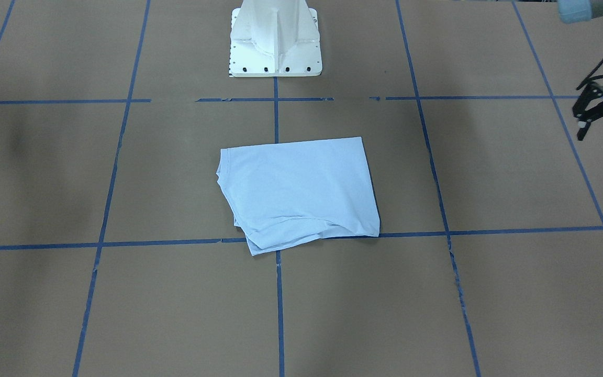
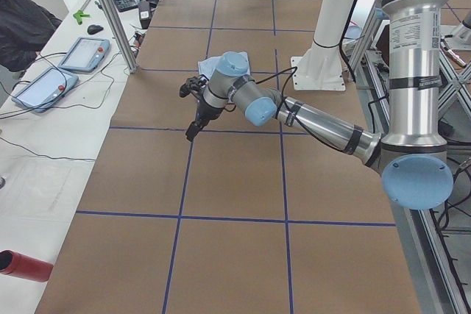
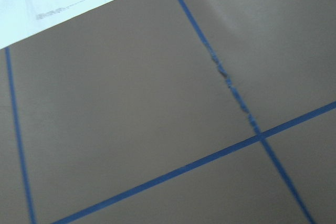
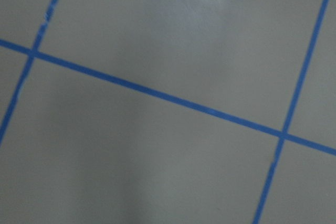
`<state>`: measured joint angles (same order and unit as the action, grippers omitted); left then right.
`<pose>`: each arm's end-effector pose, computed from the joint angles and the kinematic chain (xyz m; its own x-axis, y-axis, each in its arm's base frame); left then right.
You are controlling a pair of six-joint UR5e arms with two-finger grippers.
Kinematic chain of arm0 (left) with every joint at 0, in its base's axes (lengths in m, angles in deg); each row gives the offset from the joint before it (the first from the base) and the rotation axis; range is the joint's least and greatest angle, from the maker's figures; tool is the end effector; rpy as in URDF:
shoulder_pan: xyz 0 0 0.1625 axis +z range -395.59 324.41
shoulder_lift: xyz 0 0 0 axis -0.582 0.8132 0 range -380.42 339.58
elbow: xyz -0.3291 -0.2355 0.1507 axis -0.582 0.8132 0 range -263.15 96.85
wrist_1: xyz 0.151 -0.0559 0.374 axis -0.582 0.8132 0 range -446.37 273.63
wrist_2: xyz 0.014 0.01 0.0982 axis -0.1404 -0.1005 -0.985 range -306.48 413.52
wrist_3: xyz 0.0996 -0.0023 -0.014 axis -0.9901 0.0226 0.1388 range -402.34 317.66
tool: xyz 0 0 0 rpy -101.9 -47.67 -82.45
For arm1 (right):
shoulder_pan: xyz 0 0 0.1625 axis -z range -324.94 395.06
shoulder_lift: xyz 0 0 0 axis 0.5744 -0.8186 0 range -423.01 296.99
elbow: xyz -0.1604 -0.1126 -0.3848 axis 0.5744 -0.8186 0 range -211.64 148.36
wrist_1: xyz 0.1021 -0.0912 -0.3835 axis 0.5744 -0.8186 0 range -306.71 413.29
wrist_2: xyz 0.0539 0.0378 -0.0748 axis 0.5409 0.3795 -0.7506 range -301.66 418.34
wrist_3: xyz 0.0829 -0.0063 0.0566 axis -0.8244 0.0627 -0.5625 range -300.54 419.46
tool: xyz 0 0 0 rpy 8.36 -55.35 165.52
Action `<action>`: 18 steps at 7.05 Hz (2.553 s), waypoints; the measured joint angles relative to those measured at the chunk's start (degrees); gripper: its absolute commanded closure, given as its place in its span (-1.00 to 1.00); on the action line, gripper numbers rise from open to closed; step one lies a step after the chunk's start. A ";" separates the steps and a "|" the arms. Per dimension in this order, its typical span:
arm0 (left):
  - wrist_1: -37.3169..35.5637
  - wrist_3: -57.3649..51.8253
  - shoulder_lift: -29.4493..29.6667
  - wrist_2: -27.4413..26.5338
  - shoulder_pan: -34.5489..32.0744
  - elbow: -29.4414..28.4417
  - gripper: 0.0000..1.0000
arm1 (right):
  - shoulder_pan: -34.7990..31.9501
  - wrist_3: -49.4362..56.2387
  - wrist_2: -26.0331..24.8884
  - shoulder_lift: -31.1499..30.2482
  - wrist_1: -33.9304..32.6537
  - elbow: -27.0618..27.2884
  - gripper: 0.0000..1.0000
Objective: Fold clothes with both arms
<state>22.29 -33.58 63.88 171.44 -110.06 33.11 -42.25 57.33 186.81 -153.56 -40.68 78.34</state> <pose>0.0377 -0.4574 0.4629 0.7947 0.4021 -0.4548 -0.0875 0.8172 0.5697 -0.0355 -0.4796 0.5157 0.7348 -0.2985 0.6091 0.1846 0.9521 0.2439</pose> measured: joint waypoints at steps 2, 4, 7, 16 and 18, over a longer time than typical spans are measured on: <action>-11.01 -5.86 -0.67 7.10 -8.06 -2.93 -1.00 | -4.75 6.60 2.98 -7.05 -1.11 -0.66 -1.00; -15.85 -7.03 -0.76 14.61 -10.59 -10.38 -1.00 | -5.46 7.51 3.10 -9.36 -1.32 -1.81 -1.00; -18.08 -7.12 -0.58 17.70 -11.03 -18.80 -1.00 | -7.62 7.45 5.20 -12.50 -1.05 -1.63 -1.00; -12.85 -7.29 -4.43 17.81 -11.21 -15.71 -1.00 | -8.57 7.24 4.71 -15.46 -0.78 -1.32 -1.00; -13.61 -8.93 -6.83 17.77 -11.25 -13.81 -1.00 | -8.57 7.15 4.64 -15.36 -0.78 -1.45 -1.00</action>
<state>8.69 -42.51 57.04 189.21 -121.31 19.30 -50.82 64.48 191.44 -168.92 -41.46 76.89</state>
